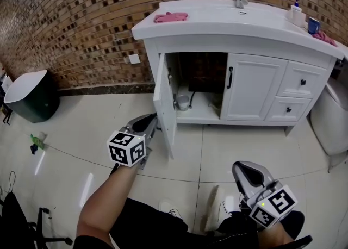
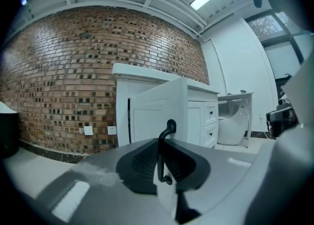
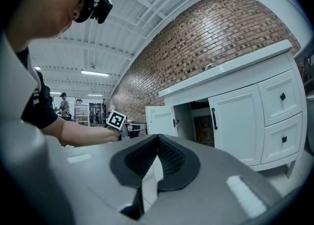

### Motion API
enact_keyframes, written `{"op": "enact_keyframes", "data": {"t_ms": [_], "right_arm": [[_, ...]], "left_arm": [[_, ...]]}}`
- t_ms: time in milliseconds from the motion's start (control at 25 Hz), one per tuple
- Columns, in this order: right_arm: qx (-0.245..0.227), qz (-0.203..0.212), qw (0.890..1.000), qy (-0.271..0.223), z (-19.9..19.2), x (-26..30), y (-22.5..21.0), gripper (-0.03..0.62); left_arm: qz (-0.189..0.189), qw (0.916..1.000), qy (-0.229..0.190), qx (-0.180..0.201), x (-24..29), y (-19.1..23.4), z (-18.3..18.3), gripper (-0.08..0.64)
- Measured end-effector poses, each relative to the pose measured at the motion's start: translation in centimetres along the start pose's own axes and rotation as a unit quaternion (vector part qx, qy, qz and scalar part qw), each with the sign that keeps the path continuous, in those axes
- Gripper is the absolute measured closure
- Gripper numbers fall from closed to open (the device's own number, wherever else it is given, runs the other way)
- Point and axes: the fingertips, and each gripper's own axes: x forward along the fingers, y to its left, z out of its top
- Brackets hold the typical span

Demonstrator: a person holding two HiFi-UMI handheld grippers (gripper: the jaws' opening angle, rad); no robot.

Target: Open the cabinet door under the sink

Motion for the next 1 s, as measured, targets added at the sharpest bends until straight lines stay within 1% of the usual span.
{"op": "enact_keyframes", "data": {"t_ms": [160, 320, 440, 520, 640, 760, 840, 920, 1000], "right_arm": [[-0.001, 0.003, 1.0, 0.003, -0.1, 0.6, 0.4, 0.584], [-0.007, 0.002, 1.0, 0.007, -0.2, 1.0, 0.6, 0.584], [-0.009, 0.003, 1.0, 0.011, -0.2, 1.2, 0.7, 0.584], [-0.01, 0.003, 1.0, 0.013, 0.0, 1.2, 0.9, 0.584], [-0.013, -0.001, 1.0, 0.009, 0.3, 0.9, 1.0, 0.584], [-0.014, -0.003, 1.0, 0.003, 0.3, 0.8, 1.4, 0.584], [-0.01, -0.002, 1.0, 0.004, 0.1, 0.7, 1.5, 0.584], [-0.007, -0.004, 1.0, 0.006, -0.2, 0.3, 1.3, 0.584], [-0.007, -0.009, 1.0, 0.004, -0.1, -0.1, 1.0, 0.584]], "left_arm": [[0.022, 0.9997, -0.002, 0.003, -1.3, 2.9, -0.2, 0.545], [0.021, 0.9997, -0.002, 0.009, -1.7, 4.1, -0.4, 0.545], [0.024, 0.9997, -0.008, 0.005, -1.9, 4.8, -0.5, 0.546], [0.024, 0.9996, -0.011, -0.001, -2.0, 5.2, -0.5, 0.545], [0.012, 0.9997, -0.015, -0.016, -1.8, 5.0, -0.6, 0.543], [0.01, 0.9994, -0.017, -0.028, -2.1, 5.1, -0.6, 0.535], [0.006, 0.9989, -0.017, -0.043, -2.5, 4.9, -0.5, 0.534], [-0.004, 0.9981, -0.016, -0.059, -2.9, 4.4, -0.4, 0.499], [-0.007, 0.9977, -0.016, -0.066, -3.5, 4.2, -0.3, 0.492]]}}
